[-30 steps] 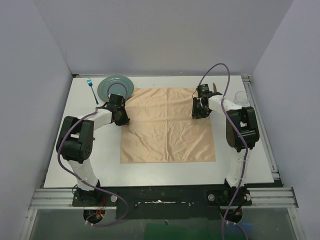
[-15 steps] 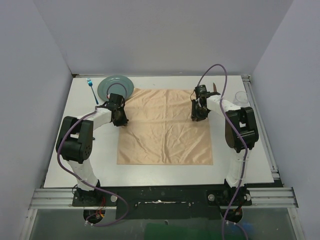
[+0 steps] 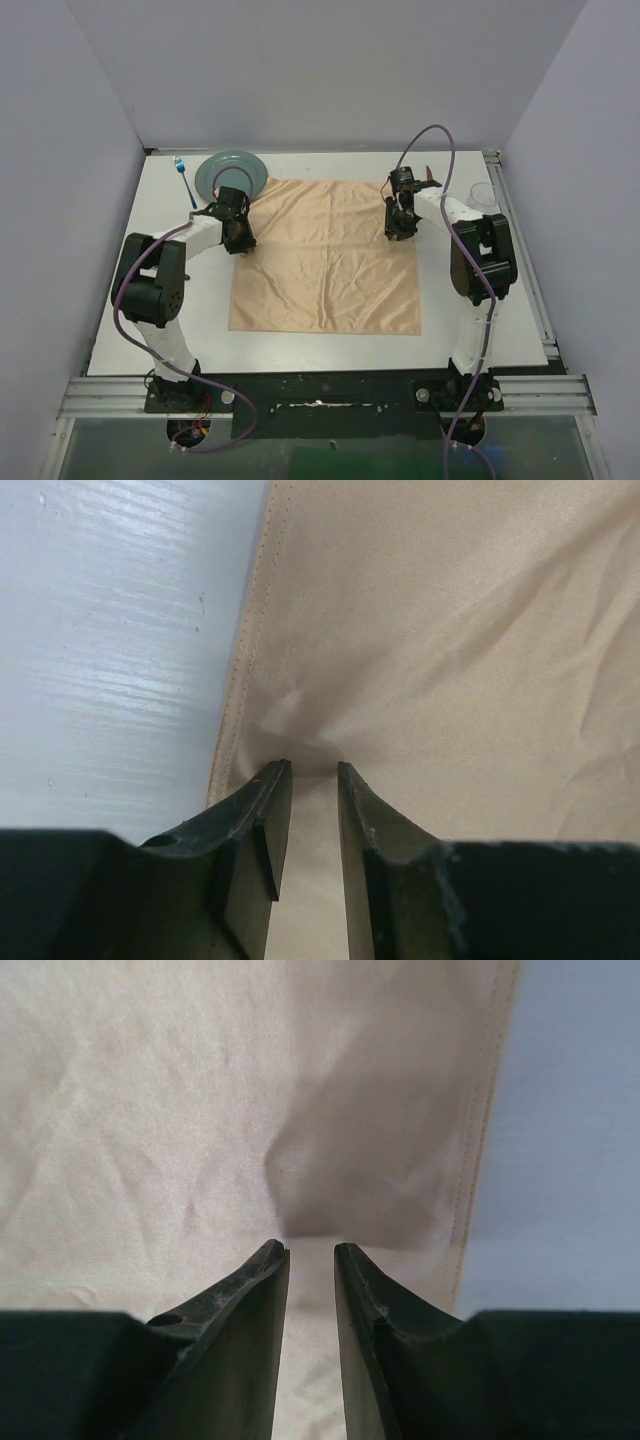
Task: Set the dinner table for one person
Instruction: Flatten out the napkin at the center of the board.
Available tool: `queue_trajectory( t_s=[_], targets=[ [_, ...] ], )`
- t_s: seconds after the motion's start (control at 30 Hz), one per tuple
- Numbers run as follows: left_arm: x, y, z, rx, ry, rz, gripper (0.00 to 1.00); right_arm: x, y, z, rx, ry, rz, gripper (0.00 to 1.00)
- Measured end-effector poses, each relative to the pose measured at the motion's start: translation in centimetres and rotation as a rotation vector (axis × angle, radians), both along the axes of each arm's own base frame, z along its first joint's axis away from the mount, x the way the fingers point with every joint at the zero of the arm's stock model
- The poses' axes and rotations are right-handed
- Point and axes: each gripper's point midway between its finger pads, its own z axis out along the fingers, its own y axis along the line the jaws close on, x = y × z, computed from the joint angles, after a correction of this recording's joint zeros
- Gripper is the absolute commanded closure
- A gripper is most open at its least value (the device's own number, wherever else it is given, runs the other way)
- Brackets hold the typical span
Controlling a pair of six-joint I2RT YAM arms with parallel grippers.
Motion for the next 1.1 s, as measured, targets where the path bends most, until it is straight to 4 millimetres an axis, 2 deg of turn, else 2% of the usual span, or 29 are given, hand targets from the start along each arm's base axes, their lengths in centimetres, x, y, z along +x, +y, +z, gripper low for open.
queue_trajectory(
  t_s=[0.13,0.27,0.37,0.5,0.6,0.67,0.93,1.07,1.1],
  targets=[
    [-0.2,0.1,0.3,0.002,0.004,-0.002,0.54,1.5,0.2,1.6,0.003,-0.044,0.000,0.73],
    [-0.5,0.1,1.1,-0.004,0.000,0.002,0.49,3.3,0.2,3.5,0.016,-0.101,-0.007,0.72],
    [0.1,-0.2,3.0,-0.025,-0.044,-0.002,0.49,4.3,-0.2,4.6,0.030,-0.131,-0.019,0.72],
    [1.6,-1.0,7.0,-0.071,-0.147,-0.016,0.50,5.1,-0.8,5.3,0.043,-0.149,-0.032,0.72],
    [2.1,-1.4,9.0,-0.097,-0.201,-0.023,0.50,5.0,-1.4,5.0,0.039,-0.140,-0.043,0.72],
    [2.1,-1.5,9.4,-0.104,-0.209,-0.026,0.50,4.7,-1.5,4.7,0.038,-0.132,-0.044,0.72],
    [1.3,-1.4,8.4,-0.103,-0.183,-0.024,0.50,3.9,-1.9,1.2,0.031,-0.058,-0.049,0.73],
    [1.2,-1.3,8.8,-0.105,-0.190,-0.024,0.51,3.8,-2.4,-0.6,0.029,-0.022,-0.060,0.73],
    [1.3,-1.3,9.1,-0.106,-0.198,-0.023,0.51,4.1,-2.4,-0.4,0.035,-0.030,-0.061,0.73]
  ],
)
